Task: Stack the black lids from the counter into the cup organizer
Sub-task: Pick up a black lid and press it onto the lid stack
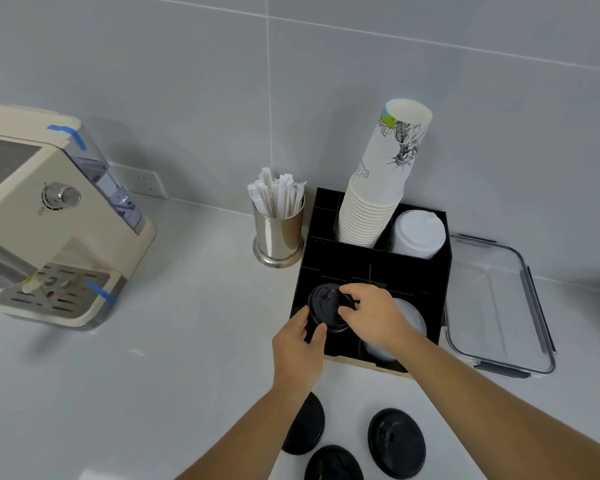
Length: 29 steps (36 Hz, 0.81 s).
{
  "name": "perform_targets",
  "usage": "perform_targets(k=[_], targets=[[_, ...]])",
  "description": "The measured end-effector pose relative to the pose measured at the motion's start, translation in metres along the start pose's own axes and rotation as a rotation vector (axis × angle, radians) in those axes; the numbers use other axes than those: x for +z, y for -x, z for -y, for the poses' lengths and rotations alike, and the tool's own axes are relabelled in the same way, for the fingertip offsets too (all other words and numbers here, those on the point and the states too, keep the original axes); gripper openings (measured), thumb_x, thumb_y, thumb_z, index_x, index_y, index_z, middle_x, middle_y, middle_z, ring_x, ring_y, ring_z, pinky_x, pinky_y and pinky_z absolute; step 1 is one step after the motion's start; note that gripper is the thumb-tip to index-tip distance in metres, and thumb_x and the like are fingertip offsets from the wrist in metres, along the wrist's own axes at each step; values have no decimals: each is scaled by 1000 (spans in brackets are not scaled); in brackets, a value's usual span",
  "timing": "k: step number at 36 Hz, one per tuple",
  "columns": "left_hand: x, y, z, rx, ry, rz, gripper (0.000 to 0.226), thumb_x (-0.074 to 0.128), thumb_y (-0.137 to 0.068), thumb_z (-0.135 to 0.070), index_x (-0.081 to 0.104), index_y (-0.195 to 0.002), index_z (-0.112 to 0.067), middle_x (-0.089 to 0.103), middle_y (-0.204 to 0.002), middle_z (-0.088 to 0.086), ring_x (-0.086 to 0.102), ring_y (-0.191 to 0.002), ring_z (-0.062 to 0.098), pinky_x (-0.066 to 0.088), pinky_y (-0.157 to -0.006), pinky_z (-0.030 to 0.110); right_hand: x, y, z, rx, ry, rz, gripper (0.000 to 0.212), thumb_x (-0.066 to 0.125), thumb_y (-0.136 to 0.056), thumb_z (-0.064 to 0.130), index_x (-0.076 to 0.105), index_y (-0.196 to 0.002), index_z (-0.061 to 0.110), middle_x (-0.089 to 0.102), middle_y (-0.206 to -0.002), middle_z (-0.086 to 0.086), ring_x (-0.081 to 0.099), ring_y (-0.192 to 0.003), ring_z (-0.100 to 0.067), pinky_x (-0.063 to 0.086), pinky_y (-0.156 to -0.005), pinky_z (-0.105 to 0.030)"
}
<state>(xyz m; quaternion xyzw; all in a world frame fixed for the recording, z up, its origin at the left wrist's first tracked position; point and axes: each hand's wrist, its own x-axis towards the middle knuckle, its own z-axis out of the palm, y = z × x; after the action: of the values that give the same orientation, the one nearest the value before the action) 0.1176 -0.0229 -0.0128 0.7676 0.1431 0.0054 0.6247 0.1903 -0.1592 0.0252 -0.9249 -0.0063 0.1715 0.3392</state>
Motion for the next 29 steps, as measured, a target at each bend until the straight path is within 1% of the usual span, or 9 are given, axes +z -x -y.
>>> perform_targets(k=[2, 4, 6, 8, 11, 17, 22, 26, 29], targets=[[0, -1, 3, -20, -13, 6, 54, 64, -89, -15, 55, -95, -69, 60, -77, -48, 58, -80, -17, 42, -69, 1, 1, 0, 0, -36, 31, 8, 49, 66, -86, 19, 56, -134, 15, 59, -134, -5, 56, -119, -21, 44, -100, -29], [0, -1, 6, -40, -18, 9, 43, 64, -90, -16, 60, -112, -53, 61, -76, -47, 58, -84, -21, 43, -73, -1, 2, 1, 0, -81, 80, 21, 51, 69, -84, 22, 56, -133, 14, 60, -131, -4, 57, -114, -21, 47, -99, -31], [0, -3, 9, -74, 5, -3, 38, 63, -91, -15, 63, -124, -32, 62, -85, -42, 56, -88, -26, 42, -79, -3, 3, 1, 0, -130, 130, 23, 53, 72, -82, 26, 57, -130, 12, 61, -127, -4, 57, -111, -21, 47, -93, -28], [-1, -5, 8, -81, 2, -5, 36, 62, -91, -14, 64, -126, -24, 65, -97, -30, 58, -91, -23, 41, -79, -4, 6, 2, 1, -170, 170, 14, 55, 75, -78, 29, 58, -127, 11, 61, -123, -4, 57, -108, -21, 45, -87, -24], [-2, -8, 5, -63, -46, -9, 31, 60, -93, -16, 68, -122, -19, 75, -105, -7, 67, -97, -1, 44, -76, -2, 9, 2, 0, -197, 229, 18, 54, 77, -74, 35, 60, -120, 12, 59, -113, 0, 57, -102, -19, 48, -82, -25], [-5, -10, 3, -50, -98, 61, 28, 56, -92, -6, 73, -111, -17, 71, -81, -10, 61, -71, -14, 44, -67, -1, 15, 2, -1, -205, 312, 3, 50, 76, -75, 32, 59, -117, 10, 57, -115, -3, 59, -102, -24, 50, -81, -30], [-7, -12, 1, -113, -71, 123, 33, 55, -92, -3, 69, -117, -17, 73, -100, -7, 66, -96, -1, 46, -79, 2, 14, 1, 2, -174, 356, 30, 58, 77, -75, 33, 56, -124, 9, 55, -125, -6, 57, -107, -25, 51, -89, -37], [-11, -15, -2, -117, -97, 135, 24, 54, -90, 1, 72, -100, -12, 64, -68, -10, 64, -67, -6, 43, -61, 0, 13, -1, 4, -157, 374, 36, 59, 79, -72, 34, 56, -122, 11, 56, -122, -5, 58, -103, -24, 52, -86, -36], [-11, -15, -1, -138, -95, 143, 22, 53, -90, 2, 71, -98, -7, 63, -67, 0, 59, -91, -2, 41, -58, -1, 11, -2, 8, -157, 391, 45, 60, 79, -71, 35, 56, -121, 11, 56, -121, -5, 58, -102, -24, 52, -86, -36]])
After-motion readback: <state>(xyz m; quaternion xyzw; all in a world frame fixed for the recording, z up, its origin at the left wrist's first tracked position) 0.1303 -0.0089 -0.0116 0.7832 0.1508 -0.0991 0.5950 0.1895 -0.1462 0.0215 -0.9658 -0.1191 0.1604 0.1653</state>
